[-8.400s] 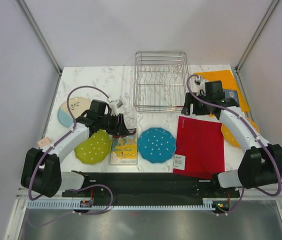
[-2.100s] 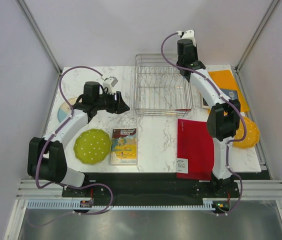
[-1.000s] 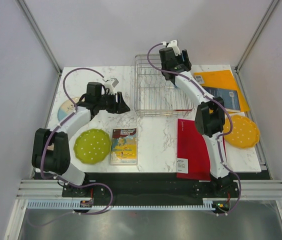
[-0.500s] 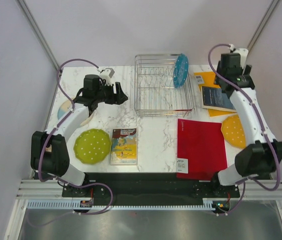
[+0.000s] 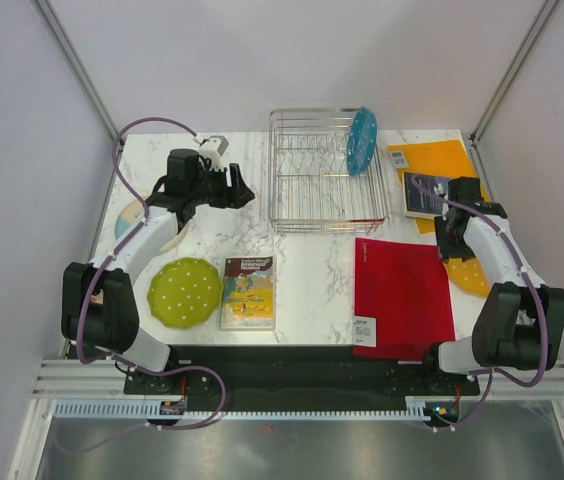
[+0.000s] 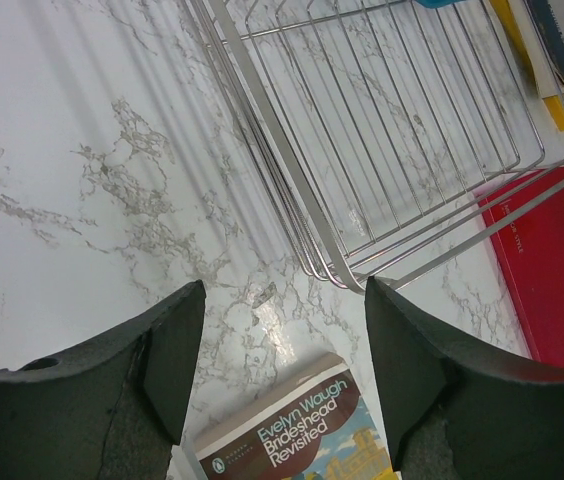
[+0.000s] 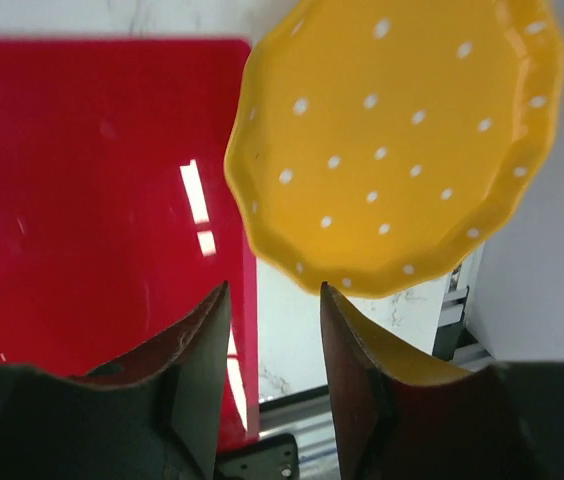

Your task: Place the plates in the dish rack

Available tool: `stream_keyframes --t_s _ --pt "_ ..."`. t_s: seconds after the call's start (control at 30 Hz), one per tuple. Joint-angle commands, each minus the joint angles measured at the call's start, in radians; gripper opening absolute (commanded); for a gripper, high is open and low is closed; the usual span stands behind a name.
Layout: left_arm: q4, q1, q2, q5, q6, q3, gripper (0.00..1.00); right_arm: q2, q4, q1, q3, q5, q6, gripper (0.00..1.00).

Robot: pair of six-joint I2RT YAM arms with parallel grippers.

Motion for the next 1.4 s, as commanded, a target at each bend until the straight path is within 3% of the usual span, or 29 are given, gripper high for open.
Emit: stream_keyframes --t_s 0.0,0.7,0.93,1.13,1.23,1.27,1.37 --pt "0.029 0.002 -0.027 -0.003 0.015 -0.001 0.72 -0.013 0.041 0.004 -0.060 -0.082 -0.123 0.48" --pt "0.003 0.001 -0.078 -0.043 0.069 -0.076 0.72 0.156 0.293 0.004 -0.185 -0.042 -0.206 0.45" --pt "-0.007 0.002 -0.214 -0.012 0.099 -0.154 0.72 0.181 0.379 0.004 -0.212 0.027 -0.202 0.43" --pt "-0.020 0.002 -0.372 0.003 0.066 -0.274 0.72 0.181 0.452 0.004 -0.256 0.057 -0.252 0.30" --pt "-0.029 0.002 -0.429 0.005 0.046 -0.312 0.72 0.167 0.451 0.004 -0.294 0.056 -0.275 0.13" --pt "-0.032 0.002 -0.441 0.009 0.044 -0.319 0.72 0.153 0.449 0.004 -0.320 0.060 -0.280 0.03" --pt "-0.044 0.002 -0.486 0.011 0.052 -0.329 0.72 0.058 0.424 0.012 -0.360 0.096 -0.294 0.00"
